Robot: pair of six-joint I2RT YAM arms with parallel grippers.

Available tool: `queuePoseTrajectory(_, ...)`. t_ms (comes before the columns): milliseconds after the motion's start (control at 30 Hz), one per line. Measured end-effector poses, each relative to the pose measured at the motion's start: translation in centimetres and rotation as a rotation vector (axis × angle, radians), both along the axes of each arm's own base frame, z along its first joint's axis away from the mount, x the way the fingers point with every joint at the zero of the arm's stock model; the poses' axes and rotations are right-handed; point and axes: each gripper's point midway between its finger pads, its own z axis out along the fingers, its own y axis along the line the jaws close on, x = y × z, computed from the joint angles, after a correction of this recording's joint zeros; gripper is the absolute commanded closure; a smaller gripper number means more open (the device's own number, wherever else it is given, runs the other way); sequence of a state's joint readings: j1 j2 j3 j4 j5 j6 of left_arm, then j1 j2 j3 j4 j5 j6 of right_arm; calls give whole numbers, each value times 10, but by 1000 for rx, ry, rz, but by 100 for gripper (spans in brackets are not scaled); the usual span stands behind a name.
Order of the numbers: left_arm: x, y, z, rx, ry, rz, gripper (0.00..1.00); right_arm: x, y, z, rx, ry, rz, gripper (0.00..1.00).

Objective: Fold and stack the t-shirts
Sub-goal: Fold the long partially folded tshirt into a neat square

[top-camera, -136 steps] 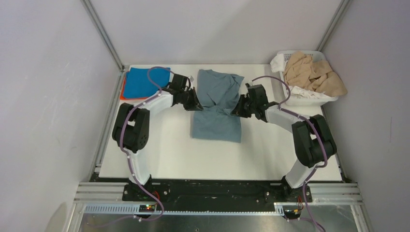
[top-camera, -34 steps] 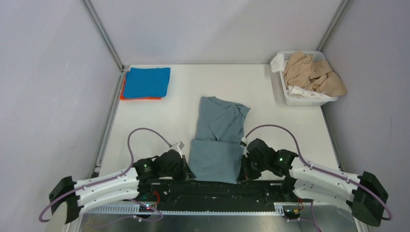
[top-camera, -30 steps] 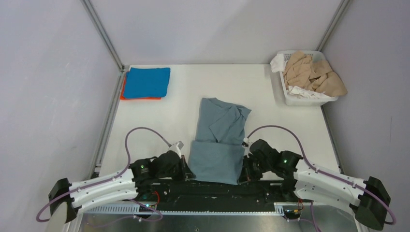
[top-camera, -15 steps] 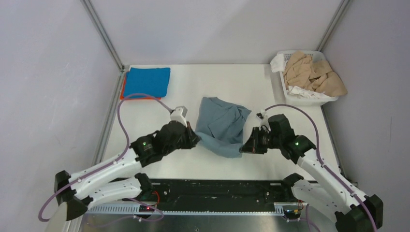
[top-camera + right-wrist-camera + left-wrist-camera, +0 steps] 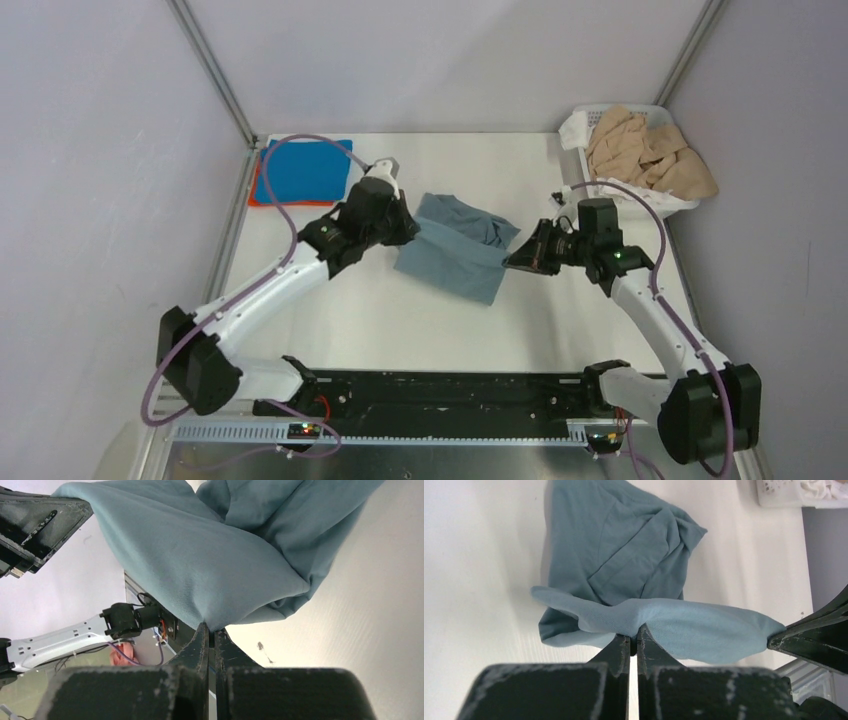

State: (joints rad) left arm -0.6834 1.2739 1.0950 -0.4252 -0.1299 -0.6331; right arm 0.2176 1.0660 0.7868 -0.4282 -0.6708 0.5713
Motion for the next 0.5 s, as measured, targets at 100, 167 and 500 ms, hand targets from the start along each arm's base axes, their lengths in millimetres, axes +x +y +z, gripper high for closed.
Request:
queuePoseTrajectory(100,20,-7,1,-5,12,-21,100,13,-5,0,11,11,-12,100)
queuePoseTrajectory(167,33,-12,-3,-7,26,-36,100,21,-7,1,17,14,-20,100)
queuePoseTrajectory(500,105,-27,-39,-42,144,-97,100,78,-11,-16,50,72,-42,100)
